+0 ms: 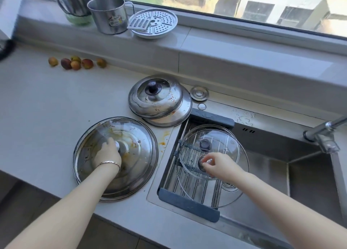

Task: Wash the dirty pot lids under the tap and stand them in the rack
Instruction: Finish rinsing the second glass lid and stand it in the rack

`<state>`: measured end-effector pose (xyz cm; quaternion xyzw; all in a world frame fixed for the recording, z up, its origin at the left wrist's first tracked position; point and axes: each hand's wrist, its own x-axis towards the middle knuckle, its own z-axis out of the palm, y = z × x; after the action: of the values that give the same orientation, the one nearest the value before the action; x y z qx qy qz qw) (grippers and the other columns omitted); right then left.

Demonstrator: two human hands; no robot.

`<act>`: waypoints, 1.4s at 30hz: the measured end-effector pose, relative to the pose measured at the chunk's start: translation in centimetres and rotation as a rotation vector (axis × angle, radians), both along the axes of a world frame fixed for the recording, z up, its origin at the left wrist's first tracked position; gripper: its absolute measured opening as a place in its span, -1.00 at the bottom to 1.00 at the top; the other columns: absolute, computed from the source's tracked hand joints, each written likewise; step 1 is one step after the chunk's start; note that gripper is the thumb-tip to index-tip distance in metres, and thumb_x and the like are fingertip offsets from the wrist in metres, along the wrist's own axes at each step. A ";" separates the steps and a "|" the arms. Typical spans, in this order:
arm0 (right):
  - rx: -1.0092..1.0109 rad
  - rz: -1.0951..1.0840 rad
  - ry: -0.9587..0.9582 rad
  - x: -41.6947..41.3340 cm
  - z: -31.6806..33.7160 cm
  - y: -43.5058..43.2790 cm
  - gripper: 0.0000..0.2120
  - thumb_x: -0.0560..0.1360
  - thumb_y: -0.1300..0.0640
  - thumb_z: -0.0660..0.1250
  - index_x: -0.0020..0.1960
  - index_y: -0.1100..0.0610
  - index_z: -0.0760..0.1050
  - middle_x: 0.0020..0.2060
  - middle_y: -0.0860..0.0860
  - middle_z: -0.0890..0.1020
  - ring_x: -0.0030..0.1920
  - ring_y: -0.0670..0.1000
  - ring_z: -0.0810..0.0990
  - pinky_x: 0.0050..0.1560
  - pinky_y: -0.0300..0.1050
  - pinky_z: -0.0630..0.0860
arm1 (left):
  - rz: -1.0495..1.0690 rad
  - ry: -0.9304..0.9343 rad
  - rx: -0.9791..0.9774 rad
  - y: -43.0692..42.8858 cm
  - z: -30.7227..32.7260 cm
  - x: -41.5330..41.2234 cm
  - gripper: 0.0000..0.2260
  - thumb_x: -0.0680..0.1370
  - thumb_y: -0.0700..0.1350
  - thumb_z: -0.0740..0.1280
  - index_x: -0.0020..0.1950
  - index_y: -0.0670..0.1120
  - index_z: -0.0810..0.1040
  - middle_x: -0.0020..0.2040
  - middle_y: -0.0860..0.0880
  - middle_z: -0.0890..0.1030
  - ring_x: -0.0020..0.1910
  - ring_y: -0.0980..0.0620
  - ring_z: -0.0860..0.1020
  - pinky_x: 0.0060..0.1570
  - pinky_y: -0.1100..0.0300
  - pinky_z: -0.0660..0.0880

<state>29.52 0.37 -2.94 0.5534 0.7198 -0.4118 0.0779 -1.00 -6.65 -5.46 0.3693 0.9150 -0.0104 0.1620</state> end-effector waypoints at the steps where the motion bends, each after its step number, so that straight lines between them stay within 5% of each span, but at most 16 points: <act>1: -0.006 0.005 0.001 -0.1 -0.1 -0.1 -0.81 0.54 0.08 0.18 0.08 0.05 0.53 -0.19 -0.02 0.58 -0.36 -0.10 0.56 -0.31 -0.22 0.52 | 0.067 -0.021 0.087 -0.2 -0.1 -0.1 -0.78 0.57 -0.25 0.10 0.19 -0.26 0.33 0.18 -0.29 0.46 0.10 -0.30 0.49 -0.04 -0.04 0.42; 7: 0.018 0.054 -0.018 -1.1 -0.1 -0.3 -0.77 0.53 0.06 0.20 0.12 0.06 0.54 0.01 0.05 0.65 -0.28 -0.08 0.51 -0.22 -0.23 0.44 | 0.444 -0.175 0.337 -0.4 -0.1 -1.4 -0.75 0.53 -0.10 0.30 -0.09 -0.31 0.55 -0.07 -0.28 0.61 -0.05 -0.26 0.55 -0.18 0.07 0.36; 10: 0.006 0.044 -0.003 -1.5 0.2 -0.4 -0.78 0.53 0.06 0.19 0.11 0.06 0.54 -0.09 0.03 0.65 -0.35 -0.08 0.54 -0.30 -0.20 0.51 | 0.573 -0.239 0.317 -0.1 0.4 -1.1 -0.64 0.55 -0.02 0.27 -0.02 -0.35 0.57 -0.01 -0.29 0.58 0.00 -0.29 0.54 -0.15 0.05 0.36; 13: -0.001 0.049 0.009 -1.7 0.5 -0.6 -0.80 0.54 0.07 0.19 0.09 0.04 0.53 -0.24 -0.03 0.63 -0.27 -0.04 0.62 -0.14 -0.08 0.60 | 0.601 -0.317 0.259 0.2 0.8 -0.8 -0.52 0.53 0.07 0.24 0.09 -0.37 0.53 0.11 -0.34 0.55 0.09 -0.29 0.52 -0.02 0.00 0.44; 19: 0.013 0.061 0.037 -1.6 1.4 -0.8 -0.81 0.55 0.07 0.19 0.08 0.04 0.53 -0.22 -0.02 0.64 -0.33 -0.12 0.58 -0.17 -0.12 0.58 | 0.401 -0.255 0.301 -0.1 2.4 0.3 -0.68 0.35 -0.05 0.44 -0.21 -0.34 0.57 -0.06 -0.32 0.61 -0.11 -0.23 0.57 -0.24 0.10 0.43; 25: -0.025 -0.127 0.198 -1.2 2.6 -0.8 -0.67 0.57 -0.06 0.17 0.21 0.11 0.49 0.04 0.02 0.60 -0.09 -0.06 0.57 -0.02 -0.17 0.50 | 0.082 -0.165 0.392 -0.5 6.5 6.0 -0.57 0.43 -0.11 0.41 -0.50 -0.12 0.22 -0.28 -0.13 0.40 -0.34 -0.09 0.37 -0.37 0.16 0.14; 28: -0.268 -0.569 0.402 0.2 3.1 -0.1 -0.49 0.56 -0.16 0.11 0.30 0.21 0.39 0.07 0.12 0.57 0.00 0.05 0.59 0.12 -0.04 0.53 | -0.075 -0.232 0.419 0.0 8.0 10.2 -0.68 0.45 -0.15 0.38 -0.43 -0.16 0.33 -0.22 -0.09 0.42 -0.26 -0.04 0.38 -0.30 0.22 0.17; 32: -0.467 -0.943 0.585 4.4 3.4 0.2 -0.50 0.58 -0.17 0.05 0.20 0.25 0.39 0.01 0.27 0.59 -0.13 0.18 0.61 -0.08 -0.02 0.59 | -0.285 -0.295 0.403 0.8 9.1 16.7 -0.83 0.49 -0.15 0.33 -0.28 -0.09 0.43 -0.10 0.02 0.39 -0.14 0.07 0.38 -0.23 0.38 0.15; 37: -0.336 -1.250 0.615 11.3 2.1 -0.3 -0.58 0.59 -0.14 0.06 -0.16 0.17 0.44 -0.49 0.01 0.50 -0.64 -0.09 0.47 -0.62 -0.36 0.39 | -0.508 -0.380 0.381 2.1 9.4 25.3 -0.90 0.52 -0.16 0.29 -0.09 -0.19 0.52 0.01 -0.02 0.44 0.03 0.03 0.45 -0.01 0.37 0.30; 42: -0.137 -1.397 0.552 19.0 1.6 -0.5 -0.59 0.59 -0.15 0.06 -0.29 0.11 0.31 -0.50 0.00 0.34 -0.58 -0.07 0.33 -0.63 -0.39 0.19 | -0.717 -0.479 0.312 3.4 8.6 31.0 -0.88 0.51 -0.05 0.31 -0.08 -0.09 0.52 -0.02 0.00 0.41 0.09 0.02 0.42 0.12 0.30 0.30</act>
<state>48.54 -0.14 -1.34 0.7518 0.1674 -0.5330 -0.3503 30.02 -3.24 3.12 0.6745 0.6569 0.1577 0.2978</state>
